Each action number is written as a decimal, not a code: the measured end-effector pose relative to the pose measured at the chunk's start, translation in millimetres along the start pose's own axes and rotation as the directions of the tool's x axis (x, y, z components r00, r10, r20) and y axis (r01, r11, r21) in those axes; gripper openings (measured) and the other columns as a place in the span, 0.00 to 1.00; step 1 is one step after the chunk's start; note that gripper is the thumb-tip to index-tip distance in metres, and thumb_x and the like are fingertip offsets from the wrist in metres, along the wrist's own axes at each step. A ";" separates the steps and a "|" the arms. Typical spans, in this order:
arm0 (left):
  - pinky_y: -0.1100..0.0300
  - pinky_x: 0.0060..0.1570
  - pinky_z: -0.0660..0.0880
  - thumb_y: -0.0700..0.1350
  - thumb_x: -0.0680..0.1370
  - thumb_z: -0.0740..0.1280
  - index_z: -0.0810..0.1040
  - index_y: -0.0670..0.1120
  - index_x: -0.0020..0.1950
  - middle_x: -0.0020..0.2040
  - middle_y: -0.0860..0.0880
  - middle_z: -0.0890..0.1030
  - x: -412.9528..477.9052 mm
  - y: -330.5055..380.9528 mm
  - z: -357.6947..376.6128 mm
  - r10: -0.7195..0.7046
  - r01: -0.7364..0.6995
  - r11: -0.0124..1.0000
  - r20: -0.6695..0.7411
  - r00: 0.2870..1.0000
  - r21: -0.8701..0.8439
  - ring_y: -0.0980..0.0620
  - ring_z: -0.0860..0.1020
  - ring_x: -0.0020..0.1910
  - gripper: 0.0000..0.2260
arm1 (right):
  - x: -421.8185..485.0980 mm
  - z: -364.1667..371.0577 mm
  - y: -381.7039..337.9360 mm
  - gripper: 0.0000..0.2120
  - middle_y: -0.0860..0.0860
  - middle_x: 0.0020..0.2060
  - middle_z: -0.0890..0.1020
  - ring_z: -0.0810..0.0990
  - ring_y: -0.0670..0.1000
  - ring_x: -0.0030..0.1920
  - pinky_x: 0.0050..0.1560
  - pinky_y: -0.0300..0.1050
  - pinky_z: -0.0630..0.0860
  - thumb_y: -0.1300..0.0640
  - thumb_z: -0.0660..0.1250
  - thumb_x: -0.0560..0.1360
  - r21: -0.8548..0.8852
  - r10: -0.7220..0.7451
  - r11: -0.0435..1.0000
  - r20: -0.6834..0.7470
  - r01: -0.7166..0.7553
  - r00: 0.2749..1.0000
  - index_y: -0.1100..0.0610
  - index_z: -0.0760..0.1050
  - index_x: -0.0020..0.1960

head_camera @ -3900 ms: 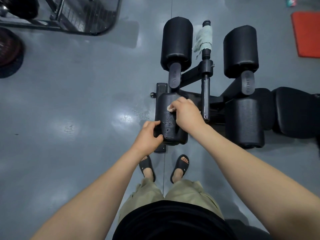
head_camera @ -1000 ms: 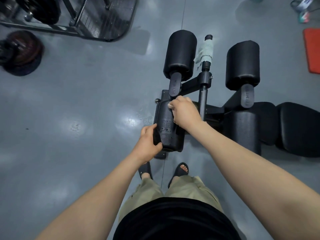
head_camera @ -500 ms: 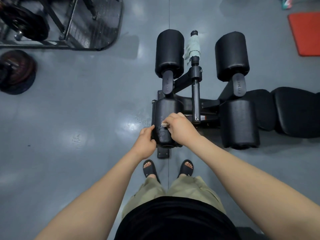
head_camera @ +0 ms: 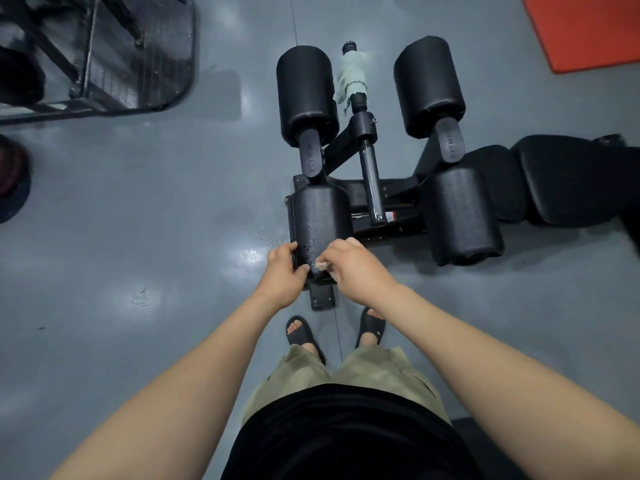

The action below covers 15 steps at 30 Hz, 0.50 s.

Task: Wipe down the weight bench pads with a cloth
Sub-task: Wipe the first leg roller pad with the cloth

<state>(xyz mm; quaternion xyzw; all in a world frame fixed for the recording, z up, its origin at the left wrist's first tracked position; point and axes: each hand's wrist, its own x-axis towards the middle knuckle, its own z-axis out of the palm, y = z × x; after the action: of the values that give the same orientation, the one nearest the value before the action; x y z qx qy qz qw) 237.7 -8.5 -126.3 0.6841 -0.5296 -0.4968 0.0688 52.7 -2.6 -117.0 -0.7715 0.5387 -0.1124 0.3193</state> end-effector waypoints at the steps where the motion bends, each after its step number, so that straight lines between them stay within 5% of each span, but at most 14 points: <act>1: 0.50 0.70 0.70 0.43 0.82 0.66 0.63 0.44 0.77 0.72 0.43 0.63 1.2 0.5 -0.2 0.002 -0.002 1.000 0.000 1.000 0.008 0.47 0.75 0.65 0.24 | -2.7 1.8 -0.3 0.13 0.51 0.48 0.80 0.72 0.55 0.48 0.49 0.55 0.77 0.69 0.67 0.72 -0.002 0.003 1.000 -0.015 -0.003 1.000 0.56 0.81 0.52; 12: 0.46 0.63 0.77 0.54 0.70 0.67 0.67 0.47 0.68 0.68 0.45 0.67 12.9 -2.7 -5.3 0.009 -0.008 1.000 0.016 1.000 -0.008 0.45 0.79 0.59 0.28 | -33.4 23.0 -5.5 0.21 0.50 0.47 0.77 0.70 0.55 0.47 0.45 0.51 0.77 0.74 0.69 0.67 -0.061 -0.011 0.998 -0.122 0.004 0.993 0.56 0.80 0.55; 15: 0.48 0.61 0.78 0.48 0.75 0.70 0.67 0.46 0.68 0.69 0.45 0.67 13.7 -1.6 -5.6 0.010 -0.010 1.000 0.020 1.000 -0.029 0.46 0.80 0.57 0.24 | -39.2 28.0 -4.5 0.20 0.50 0.48 0.76 0.70 0.55 0.48 0.46 0.52 0.77 0.73 0.68 0.68 -0.113 -0.026 0.993 -0.054 0.020 0.998 0.55 0.79 0.55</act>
<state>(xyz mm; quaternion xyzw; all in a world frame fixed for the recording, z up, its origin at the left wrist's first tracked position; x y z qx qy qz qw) 242.3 -21.1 -132.8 0.6754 -0.5264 -0.5108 0.0759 55.2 44.2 -129.1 -0.7910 0.5439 -0.1069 0.2588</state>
